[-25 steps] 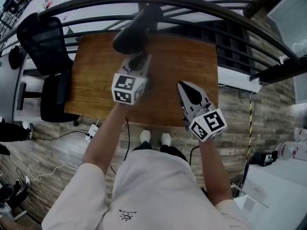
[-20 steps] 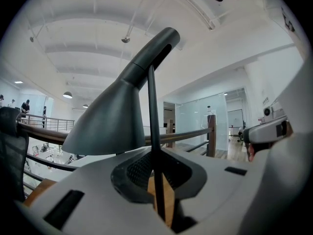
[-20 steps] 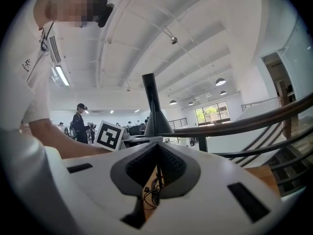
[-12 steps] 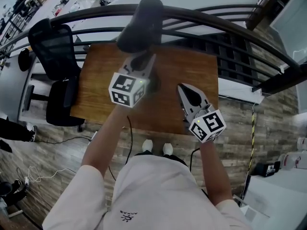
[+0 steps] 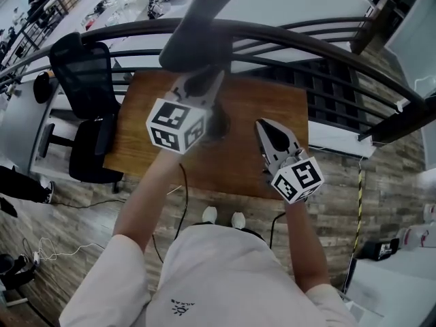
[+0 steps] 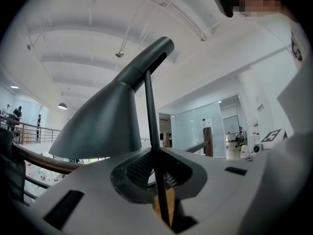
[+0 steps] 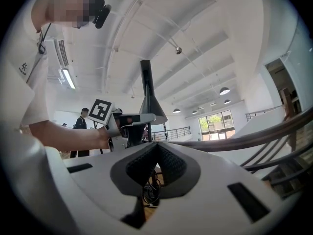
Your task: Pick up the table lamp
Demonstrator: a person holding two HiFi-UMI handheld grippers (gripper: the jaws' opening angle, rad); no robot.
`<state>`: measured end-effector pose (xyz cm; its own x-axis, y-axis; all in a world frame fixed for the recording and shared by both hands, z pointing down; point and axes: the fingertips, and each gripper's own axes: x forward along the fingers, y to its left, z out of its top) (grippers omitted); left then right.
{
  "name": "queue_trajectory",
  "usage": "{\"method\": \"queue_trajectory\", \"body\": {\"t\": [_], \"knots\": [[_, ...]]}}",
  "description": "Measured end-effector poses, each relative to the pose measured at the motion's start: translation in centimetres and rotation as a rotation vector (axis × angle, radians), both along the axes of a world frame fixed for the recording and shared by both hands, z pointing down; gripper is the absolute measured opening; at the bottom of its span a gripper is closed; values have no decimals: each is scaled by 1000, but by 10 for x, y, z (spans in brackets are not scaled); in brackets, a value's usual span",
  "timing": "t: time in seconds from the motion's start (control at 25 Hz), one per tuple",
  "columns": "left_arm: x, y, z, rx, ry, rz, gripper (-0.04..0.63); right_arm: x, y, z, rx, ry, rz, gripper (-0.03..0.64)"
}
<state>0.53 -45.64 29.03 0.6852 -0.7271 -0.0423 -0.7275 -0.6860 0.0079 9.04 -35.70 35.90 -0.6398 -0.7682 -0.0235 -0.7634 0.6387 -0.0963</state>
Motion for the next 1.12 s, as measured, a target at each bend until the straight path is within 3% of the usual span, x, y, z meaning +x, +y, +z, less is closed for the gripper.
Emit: {"method": "queue_trajectory", "body": {"t": [1.12], "knots": [[-10, 18, 1, -12, 8, -14, 51, -6, 4, -13, 16, 44, -11, 17]]}}
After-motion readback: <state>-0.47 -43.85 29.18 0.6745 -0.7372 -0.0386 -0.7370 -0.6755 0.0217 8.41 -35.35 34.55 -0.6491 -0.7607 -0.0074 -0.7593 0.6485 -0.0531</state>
